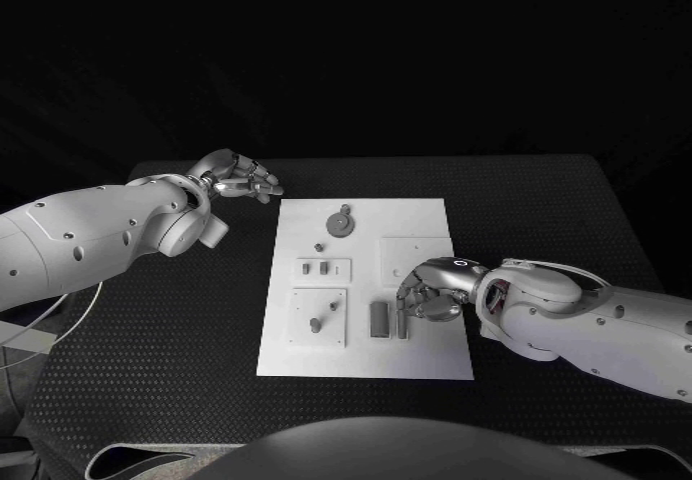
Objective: Assemble the parts on the task board
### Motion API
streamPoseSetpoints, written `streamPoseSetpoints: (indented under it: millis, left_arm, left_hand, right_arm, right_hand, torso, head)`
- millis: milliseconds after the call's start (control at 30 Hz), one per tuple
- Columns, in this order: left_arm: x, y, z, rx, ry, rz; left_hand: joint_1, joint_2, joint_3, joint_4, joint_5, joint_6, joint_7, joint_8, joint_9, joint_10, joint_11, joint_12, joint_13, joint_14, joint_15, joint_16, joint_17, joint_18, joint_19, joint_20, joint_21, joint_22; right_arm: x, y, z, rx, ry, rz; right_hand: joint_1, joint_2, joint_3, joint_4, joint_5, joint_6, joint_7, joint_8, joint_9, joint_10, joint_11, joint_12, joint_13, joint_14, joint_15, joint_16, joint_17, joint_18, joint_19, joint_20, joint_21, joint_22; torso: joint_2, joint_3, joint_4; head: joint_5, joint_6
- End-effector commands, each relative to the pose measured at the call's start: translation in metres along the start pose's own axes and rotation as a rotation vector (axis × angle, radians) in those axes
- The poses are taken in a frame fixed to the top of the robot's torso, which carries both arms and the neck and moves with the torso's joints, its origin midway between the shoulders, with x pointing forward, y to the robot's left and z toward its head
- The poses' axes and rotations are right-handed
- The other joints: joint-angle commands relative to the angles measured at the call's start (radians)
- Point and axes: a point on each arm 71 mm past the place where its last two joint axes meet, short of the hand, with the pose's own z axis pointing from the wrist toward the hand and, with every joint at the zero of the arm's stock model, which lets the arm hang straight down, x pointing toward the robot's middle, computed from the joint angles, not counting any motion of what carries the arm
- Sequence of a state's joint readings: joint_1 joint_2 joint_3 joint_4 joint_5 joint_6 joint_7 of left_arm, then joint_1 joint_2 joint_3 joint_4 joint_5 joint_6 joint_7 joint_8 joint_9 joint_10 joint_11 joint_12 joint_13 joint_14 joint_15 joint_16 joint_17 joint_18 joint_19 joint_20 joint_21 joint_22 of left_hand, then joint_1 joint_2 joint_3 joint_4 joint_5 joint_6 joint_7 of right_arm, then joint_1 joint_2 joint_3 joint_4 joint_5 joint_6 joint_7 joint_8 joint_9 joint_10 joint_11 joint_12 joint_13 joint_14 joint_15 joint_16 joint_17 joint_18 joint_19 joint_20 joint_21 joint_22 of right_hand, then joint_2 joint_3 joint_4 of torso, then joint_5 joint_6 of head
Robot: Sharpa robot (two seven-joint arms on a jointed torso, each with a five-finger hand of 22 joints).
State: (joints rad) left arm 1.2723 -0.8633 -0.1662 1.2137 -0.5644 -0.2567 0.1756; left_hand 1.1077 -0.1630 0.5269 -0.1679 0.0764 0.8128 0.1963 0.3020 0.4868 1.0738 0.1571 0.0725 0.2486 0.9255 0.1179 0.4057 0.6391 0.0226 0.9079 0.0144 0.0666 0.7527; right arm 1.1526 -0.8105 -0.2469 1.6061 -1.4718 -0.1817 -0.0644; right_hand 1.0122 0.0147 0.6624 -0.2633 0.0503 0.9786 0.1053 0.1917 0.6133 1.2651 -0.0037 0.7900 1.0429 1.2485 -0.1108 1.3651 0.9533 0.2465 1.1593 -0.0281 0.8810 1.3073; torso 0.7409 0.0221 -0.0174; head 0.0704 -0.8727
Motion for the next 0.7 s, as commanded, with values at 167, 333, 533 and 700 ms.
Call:
streamPoseSetpoints:
  millis: [167, 333, 533, 700]
  left_arm:
    - [0.0012, -0.0017, 0.0004, 0.009, 0.012, -0.001]
    - [0.0008, -0.0014, 0.0003, 0.008, 0.012, -0.001]
    - [0.0009, -0.0015, 0.0004, 0.008, 0.012, -0.001]
    - [0.0009, -0.0014, 0.0004, 0.007, 0.012, -0.001]
  left_hand:
    - [-0.005, 0.007, 0.001, 0.006, -0.001, -0.006, 0.0, 0.005, -0.001, -0.007, 0.001, -0.003, -0.002, 0.007, 0.0, -0.004, 0.002, -0.006, -0.003, 0.004, 0.003, -0.001]
    - [-0.005, 0.007, 0.001, 0.007, -0.001, -0.006, 0.0, 0.005, -0.001, -0.007, 0.001, -0.003, -0.002, 0.007, 0.0, -0.004, 0.002, -0.006, -0.003, 0.004, 0.003, -0.001]
    - [-0.006, 0.008, 0.001, 0.007, -0.001, -0.006, 0.0, 0.005, -0.001, -0.007, 0.001, -0.003, -0.002, 0.007, 0.0, -0.004, 0.002, -0.006, -0.003, 0.004, 0.003, -0.002]
    - [-0.006, 0.008, 0.001, 0.008, -0.001, -0.006, 0.0, 0.005, -0.001, -0.007, 0.001, -0.003, -0.002, 0.007, 0.0, -0.005, 0.003, -0.006, -0.003, 0.004, 0.003, -0.002]
  right_arm:
    - [0.0032, 0.002, 0.0009, -0.012, 0.033, -0.013]
    - [0.0038, 0.0029, 0.0012, -0.015, 0.033, -0.013]
    - [0.0049, 0.0036, 0.0022, -0.014, 0.031, -0.013]
    - [0.0041, 0.003, 0.0029, 0.0, -0.004, -0.028]
  right_hand:
    - [0.001, 0.012, 0.001, 0.003, -0.001, 0.003, 0.004, 0.002, -0.001, -0.006, 0.0, 0.004, 0.0, -0.007, 0.002, 0.007, 0.002, 0.015, -0.006, 0.0, -0.001, 0.018]
    - [0.0, 0.016, 0.0, 0.002, -0.001, 0.006, 0.004, 0.004, -0.001, -0.006, -0.001, 0.005, 0.001, -0.007, 0.002, 0.008, 0.003, 0.015, -0.006, 0.0, 0.0, 0.018]
    - [-0.001, 0.017, 0.0, 0.001, -0.001, 0.008, 0.003, 0.005, -0.001, -0.006, -0.001, 0.006, 0.001, -0.007, 0.001, 0.009, 0.003, 0.015, -0.006, 0.0, 0.001, 0.018]
    - [-0.004, 0.011, -0.002, -0.003, -0.001, 0.015, 0.002, 0.009, 0.0, -0.005, -0.003, 0.008, 0.002, -0.007, 0.0, 0.01, 0.004, 0.015, -0.006, 0.0, 0.002, 0.019]
  torso:
    - [0.0, -0.0001, -0.0007]
    - [0.0, 0.0, -0.0006]
    - [0.0, -0.0001, -0.0002]
    - [0.0, -0.0001, -0.0005]
  head:
    - [0.0, 0.0]
    - [0.0, 0.0]
    - [0.0, 0.0]
    - [0.001, 0.0]
